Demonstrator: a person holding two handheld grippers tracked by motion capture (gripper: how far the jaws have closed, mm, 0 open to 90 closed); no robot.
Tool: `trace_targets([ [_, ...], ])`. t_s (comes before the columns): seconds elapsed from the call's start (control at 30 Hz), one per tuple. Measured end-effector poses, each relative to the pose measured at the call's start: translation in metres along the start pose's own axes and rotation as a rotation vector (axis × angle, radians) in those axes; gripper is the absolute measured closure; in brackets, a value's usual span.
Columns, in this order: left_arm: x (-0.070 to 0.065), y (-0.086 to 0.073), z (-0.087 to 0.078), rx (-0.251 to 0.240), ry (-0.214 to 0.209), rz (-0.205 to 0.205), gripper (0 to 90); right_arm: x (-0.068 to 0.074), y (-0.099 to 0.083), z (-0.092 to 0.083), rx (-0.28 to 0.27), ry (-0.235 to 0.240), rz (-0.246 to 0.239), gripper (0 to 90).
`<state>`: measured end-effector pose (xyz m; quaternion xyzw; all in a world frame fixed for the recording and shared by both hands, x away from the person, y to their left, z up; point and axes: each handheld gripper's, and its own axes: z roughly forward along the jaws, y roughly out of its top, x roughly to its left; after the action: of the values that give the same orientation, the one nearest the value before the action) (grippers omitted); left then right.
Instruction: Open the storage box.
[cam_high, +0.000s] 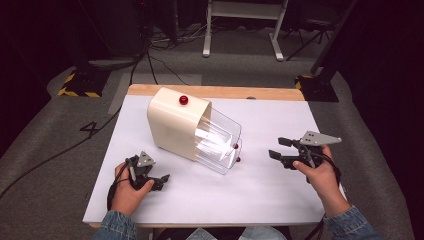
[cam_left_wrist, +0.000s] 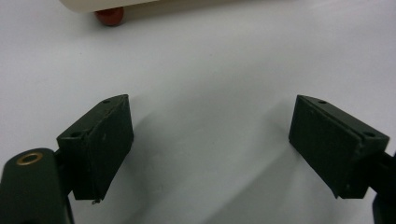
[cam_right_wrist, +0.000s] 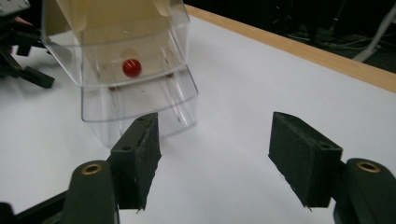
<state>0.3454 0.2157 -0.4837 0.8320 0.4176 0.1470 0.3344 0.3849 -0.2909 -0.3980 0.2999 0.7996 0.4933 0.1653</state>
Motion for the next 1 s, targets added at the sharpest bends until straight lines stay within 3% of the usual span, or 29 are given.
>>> trace_targets([
  [0.2,0.0,0.0,0.0,-0.005,0.004,0.004,14.1,-0.008,-0.013,-0.013,0.041,-0.032,0.019,32.9],
  [0.3,0.0,0.0,0.0,-0.006,0.005,0.005,14.1,-0.014,-0.023,-0.022,0.096,-0.055,0.082,32.8],
  [0.33,0.0,0.0,0.0,-0.006,0.005,0.005,14.1,-0.014,-0.023,-0.022,0.096,-0.055,0.082,32.8],
  [0.4,0.0,0.0,0.0,-0.006,0.005,0.005,14.1,-0.016,-0.029,-0.026,0.134,-0.071,0.106,32.9],
  [0.5,0.0,0.0,0.0,-0.007,0.005,0.006,14.1,-0.022,-0.044,-0.031,0.204,-0.127,0.104,32.1],
  [0.77,0.0,0.0,0.0,-0.006,0.004,0.006,14.1,-0.032,-0.07,-0.034,0.279,-0.158,0.138,28.4],
  [0.9,0.0,0.0,0.0,-0.006,0.005,0.005,14.1,-0.035,-0.084,-0.035,0.364,-0.157,0.176,29.4],
  [1.0,0.0,0.0,0.0,-0.006,0.005,0.006,14.1,-0.034,-0.093,-0.034,0.356,-0.151,0.152,28.5],
])
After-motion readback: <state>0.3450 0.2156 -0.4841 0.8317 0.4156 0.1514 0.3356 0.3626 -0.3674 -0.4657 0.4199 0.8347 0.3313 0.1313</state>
